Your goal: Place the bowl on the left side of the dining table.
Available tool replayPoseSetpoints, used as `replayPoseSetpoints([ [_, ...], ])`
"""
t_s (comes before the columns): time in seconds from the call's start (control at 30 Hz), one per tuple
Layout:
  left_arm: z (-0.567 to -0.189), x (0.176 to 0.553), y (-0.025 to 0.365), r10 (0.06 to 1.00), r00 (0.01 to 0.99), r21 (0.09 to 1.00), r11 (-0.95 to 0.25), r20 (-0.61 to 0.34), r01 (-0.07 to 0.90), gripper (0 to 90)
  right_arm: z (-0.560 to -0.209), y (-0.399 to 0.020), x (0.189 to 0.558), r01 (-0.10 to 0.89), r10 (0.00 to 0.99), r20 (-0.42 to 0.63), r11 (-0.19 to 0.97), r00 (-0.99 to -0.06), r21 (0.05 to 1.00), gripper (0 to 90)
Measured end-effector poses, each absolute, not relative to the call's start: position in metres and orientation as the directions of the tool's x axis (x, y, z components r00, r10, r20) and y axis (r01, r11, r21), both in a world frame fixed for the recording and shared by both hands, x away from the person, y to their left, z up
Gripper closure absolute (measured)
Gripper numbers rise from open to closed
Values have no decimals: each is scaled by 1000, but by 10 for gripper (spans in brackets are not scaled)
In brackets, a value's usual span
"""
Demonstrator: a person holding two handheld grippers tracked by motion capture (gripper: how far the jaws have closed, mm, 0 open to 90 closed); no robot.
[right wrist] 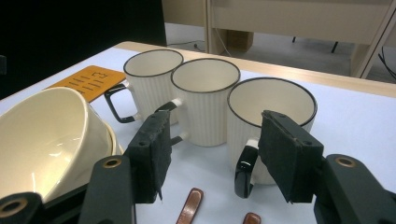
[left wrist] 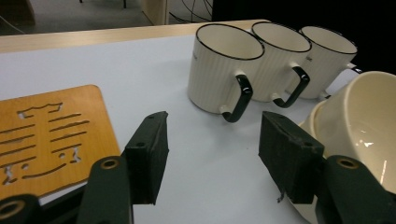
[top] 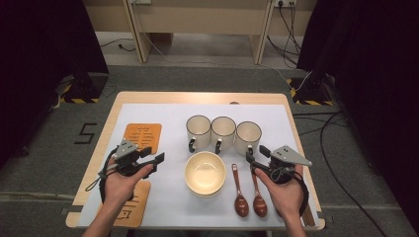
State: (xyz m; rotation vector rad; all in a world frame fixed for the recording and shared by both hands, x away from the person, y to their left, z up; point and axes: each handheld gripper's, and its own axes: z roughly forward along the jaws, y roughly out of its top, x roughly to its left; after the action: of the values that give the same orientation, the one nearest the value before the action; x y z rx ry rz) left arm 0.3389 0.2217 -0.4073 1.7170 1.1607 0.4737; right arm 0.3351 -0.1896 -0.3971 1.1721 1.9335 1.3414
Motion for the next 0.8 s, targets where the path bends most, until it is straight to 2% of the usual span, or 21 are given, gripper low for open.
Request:
replayPoseSetpoints([
  [0.63,-401,334,174,781,587,872,-118,-214,474,479,-398,-190,333,377,866,72,139,-494,916,431],
  [0.8,-408,337,159,764,615,870,-155,-195,469,540,-398,-189,333,376,866,68,143,-495,915,432],
])
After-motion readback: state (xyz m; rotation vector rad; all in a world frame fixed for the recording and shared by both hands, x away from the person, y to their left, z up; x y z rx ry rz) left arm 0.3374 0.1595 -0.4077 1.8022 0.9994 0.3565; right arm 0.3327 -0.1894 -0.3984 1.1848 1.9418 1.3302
